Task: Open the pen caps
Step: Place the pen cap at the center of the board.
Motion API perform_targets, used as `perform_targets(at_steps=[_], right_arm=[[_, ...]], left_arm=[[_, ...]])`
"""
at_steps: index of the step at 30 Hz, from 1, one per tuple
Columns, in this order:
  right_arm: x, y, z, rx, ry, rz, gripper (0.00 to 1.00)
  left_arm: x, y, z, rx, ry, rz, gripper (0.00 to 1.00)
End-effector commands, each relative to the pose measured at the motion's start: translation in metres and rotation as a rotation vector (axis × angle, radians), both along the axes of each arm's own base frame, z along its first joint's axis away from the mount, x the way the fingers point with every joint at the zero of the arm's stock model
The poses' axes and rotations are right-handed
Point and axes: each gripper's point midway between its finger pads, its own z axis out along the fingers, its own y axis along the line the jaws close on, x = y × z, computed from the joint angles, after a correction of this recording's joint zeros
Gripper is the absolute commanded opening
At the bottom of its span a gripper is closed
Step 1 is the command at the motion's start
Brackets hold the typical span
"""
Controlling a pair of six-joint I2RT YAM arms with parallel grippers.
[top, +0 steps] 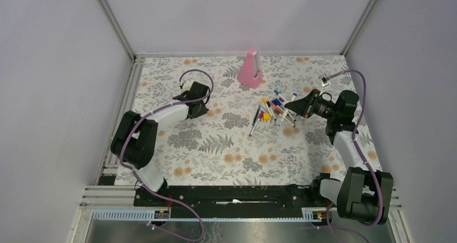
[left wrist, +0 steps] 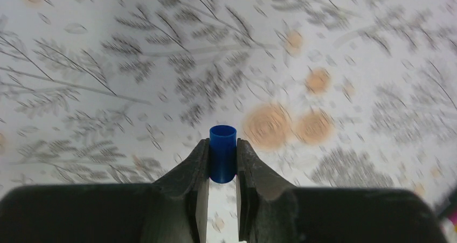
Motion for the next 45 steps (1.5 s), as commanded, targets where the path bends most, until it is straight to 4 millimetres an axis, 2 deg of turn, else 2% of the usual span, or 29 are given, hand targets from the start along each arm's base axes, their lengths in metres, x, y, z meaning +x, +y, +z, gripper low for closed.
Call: perform_targets(at_steps=[1, 3, 5, 8, 11, 16, 25, 33, 39, 42, 45], right_arm=[[0.005, -0.004, 0.005, -0.011, -0.047, -0.015, 0.00], [0.005, -0.004, 0.004, -0.012, -0.047, -0.015, 0.00], [0.005, -0.004, 0.003, -0.010, -0.043, -0.013, 0.00], [0.006, -0.004, 0.002, -0.011, -0.040, -0.015, 0.00], [0.006, -0.005, 0.003, -0.011, -0.040, -0.017, 0.00], [0.006, -0.007, 0.003, -0.012, -0.044, -0.023, 0.00], [0.008, -0.012, 0.005, -0.014, -0.047, -0.039, 0.00], [0.008, -0.012, 0.003, -0.015, -0.045, -0.036, 0.00], [0.005, -0.010, 0.004, -0.011, -0.044, -0.016, 0.00], [0.004, -0.009, 0.002, 0.004, -0.023, -0.001, 0.00], [0.004, -0.008, -0.001, 0.019, 0.001, 0.015, 0.00]], left_arm=[[0.021, 0.040, -0.003, 0.145, 0.044, 0.114, 0.00], [0.028, 0.048, -0.009, 0.161, 0.060, 0.130, 0.00], [0.033, 0.054, -0.012, 0.176, 0.069, 0.141, 0.09], [0.038, 0.059, -0.018, 0.185, 0.082, 0.146, 0.13], [0.041, 0.062, -0.023, 0.190, 0.097, 0.141, 0.15], [0.043, 0.063, -0.030, 0.178, 0.116, 0.130, 0.29], [0.042, 0.060, -0.020, 0.131, 0.102, 0.124, 0.39], [0.041, 0.052, 0.030, 0.044, -0.004, 0.101, 0.44], [0.026, 0.043, 0.062, -0.025, -0.076, 0.020, 0.51], [0.013, 0.013, 0.081, -0.156, -0.168, -0.167, 0.64], [-0.014, -0.034, 0.109, -0.378, -0.297, -0.437, 0.79]])
